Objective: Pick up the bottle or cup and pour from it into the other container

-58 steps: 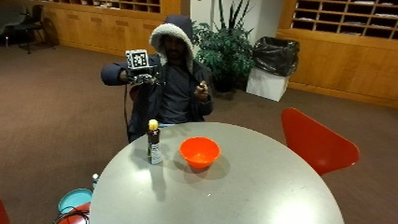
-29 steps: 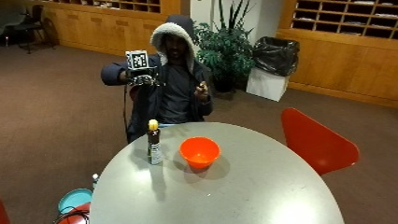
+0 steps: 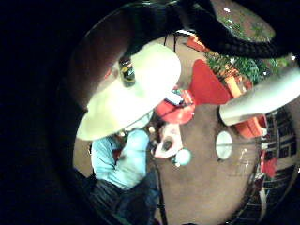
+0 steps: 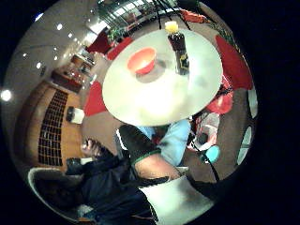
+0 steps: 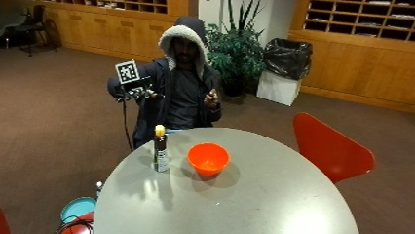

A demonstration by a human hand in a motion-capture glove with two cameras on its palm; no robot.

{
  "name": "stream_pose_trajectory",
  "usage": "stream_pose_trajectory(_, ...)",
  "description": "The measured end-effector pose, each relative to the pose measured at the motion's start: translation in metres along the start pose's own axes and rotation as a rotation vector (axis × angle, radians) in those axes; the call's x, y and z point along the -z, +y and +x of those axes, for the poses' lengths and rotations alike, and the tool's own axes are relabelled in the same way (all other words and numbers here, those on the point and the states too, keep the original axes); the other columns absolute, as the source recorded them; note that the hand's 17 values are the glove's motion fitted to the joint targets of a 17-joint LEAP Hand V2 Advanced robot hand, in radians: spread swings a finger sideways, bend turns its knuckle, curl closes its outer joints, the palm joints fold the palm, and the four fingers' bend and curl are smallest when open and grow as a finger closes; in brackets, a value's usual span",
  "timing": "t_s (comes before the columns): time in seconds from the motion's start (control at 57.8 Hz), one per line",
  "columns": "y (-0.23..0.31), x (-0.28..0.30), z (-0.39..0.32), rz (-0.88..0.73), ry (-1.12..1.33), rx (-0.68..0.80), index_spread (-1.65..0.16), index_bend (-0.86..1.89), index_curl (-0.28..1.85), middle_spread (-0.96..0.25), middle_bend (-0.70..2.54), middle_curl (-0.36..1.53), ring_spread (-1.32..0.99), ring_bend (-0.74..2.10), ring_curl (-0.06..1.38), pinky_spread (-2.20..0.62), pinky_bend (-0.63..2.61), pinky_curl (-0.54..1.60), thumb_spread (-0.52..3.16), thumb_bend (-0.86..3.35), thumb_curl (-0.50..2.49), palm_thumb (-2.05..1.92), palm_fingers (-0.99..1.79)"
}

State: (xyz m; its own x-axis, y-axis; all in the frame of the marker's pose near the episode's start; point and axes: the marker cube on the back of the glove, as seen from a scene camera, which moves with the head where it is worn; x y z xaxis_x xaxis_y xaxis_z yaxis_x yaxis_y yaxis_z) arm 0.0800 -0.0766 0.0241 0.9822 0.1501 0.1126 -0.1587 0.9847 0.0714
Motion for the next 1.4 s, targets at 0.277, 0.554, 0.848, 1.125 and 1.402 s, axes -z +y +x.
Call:
stream_pose_trajectory(0.277,-0.081,-0.085,0.038,0.179,-0.404,-0.153,-0.43,0.19,0.34,0.03,0.22,0.32,0.16,0.16,0.08,0.39,0.34,0.32,0.9,-0.03,0.34,0.33,0.3)
stream_pose_trajectory(0.554,-0.153,-0.182,0.026,0.088,-1.009,-0.272,-0.37,0.13,0.31,-0.04,0.31,0.35,0.16,0.29,0.18,0.39,0.23,0.31,0.86,-0.02,0.37,0.47,0.49)
stream_pose_trajectory(0.848,-0.179,-0.216,-0.001,-0.018,-1.225,-0.167,-0.35,0.09,0.25,-0.11,0.34,0.36,0.1,0.34,0.24,0.38,0.3,0.35,0.81,-0.01,0.39,0.64,0.62)
stream_pose_trajectory(1.125,-0.187,-0.22,0.004,0.144,-1.175,-0.134,-0.3,0.16,0.3,-0.24,0.42,0.42,-0.15,0.57,0.35,0.11,0.26,0.35,0.58,0.01,0.51,0.97,1.21)
stream_pose_trajectory(1.402,-0.184,-0.215,0.012,0.254,-1.077,-0.197,-0.29,0.23,0.41,-0.27,0.5,0.48,-0.21,0.62,0.42,-0.15,0.34,0.38,0.27,-0.03,0.64,1.03,1.36)
